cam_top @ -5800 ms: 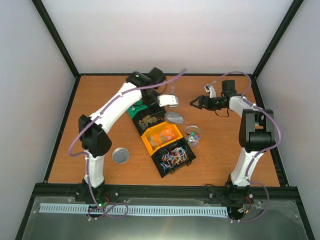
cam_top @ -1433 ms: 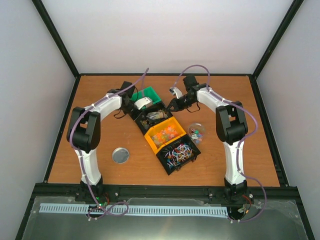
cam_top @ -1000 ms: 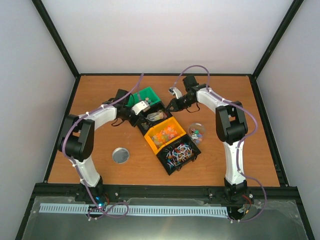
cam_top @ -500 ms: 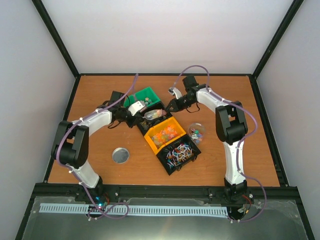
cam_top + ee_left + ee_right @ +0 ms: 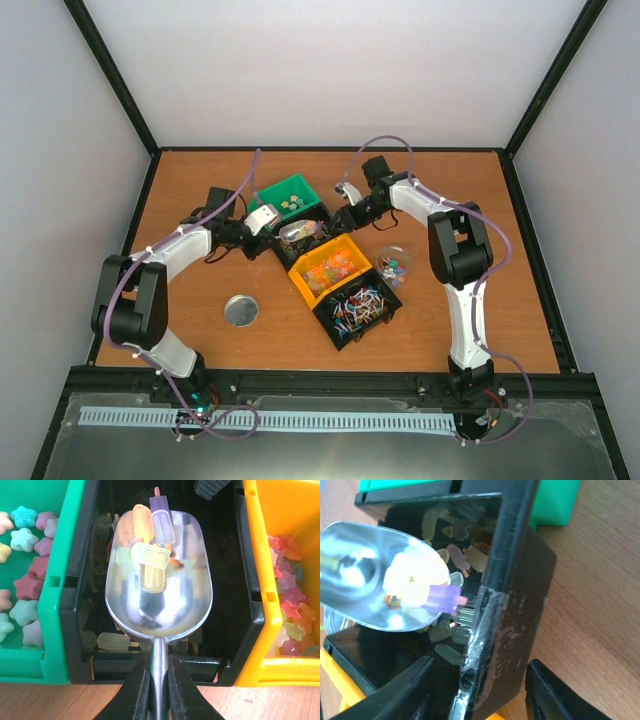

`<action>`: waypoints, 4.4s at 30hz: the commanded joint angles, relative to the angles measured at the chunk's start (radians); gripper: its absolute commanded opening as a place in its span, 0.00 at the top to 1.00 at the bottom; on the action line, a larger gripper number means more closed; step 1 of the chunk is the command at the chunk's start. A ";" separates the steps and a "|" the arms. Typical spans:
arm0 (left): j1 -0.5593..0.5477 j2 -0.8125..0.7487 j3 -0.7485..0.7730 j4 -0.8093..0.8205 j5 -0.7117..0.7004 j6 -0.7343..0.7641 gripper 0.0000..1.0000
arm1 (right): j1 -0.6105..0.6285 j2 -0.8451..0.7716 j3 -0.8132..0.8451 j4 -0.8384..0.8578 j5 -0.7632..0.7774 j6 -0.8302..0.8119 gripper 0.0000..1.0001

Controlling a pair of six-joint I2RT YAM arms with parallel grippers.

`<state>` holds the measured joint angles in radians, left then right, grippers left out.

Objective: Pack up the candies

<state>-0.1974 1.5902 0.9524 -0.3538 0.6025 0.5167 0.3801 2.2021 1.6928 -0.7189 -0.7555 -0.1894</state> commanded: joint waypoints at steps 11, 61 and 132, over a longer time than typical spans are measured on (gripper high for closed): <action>0.013 -0.105 0.046 -0.021 0.124 0.034 0.99 | -0.034 -0.042 0.018 0.012 -0.101 -0.027 0.24; -0.443 0.219 0.706 -0.671 -0.039 0.250 0.99 | -0.379 -0.353 -0.402 0.249 -0.191 0.047 0.07; 0.264 0.059 0.650 -0.482 -0.202 -0.379 0.99 | -0.447 -0.384 -0.306 0.243 -0.124 0.034 0.00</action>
<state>-0.0002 1.7073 1.7008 -0.9337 0.4408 0.1749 -0.0593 1.8519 1.3426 -0.4274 -0.9077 -0.0990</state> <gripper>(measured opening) 0.082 0.999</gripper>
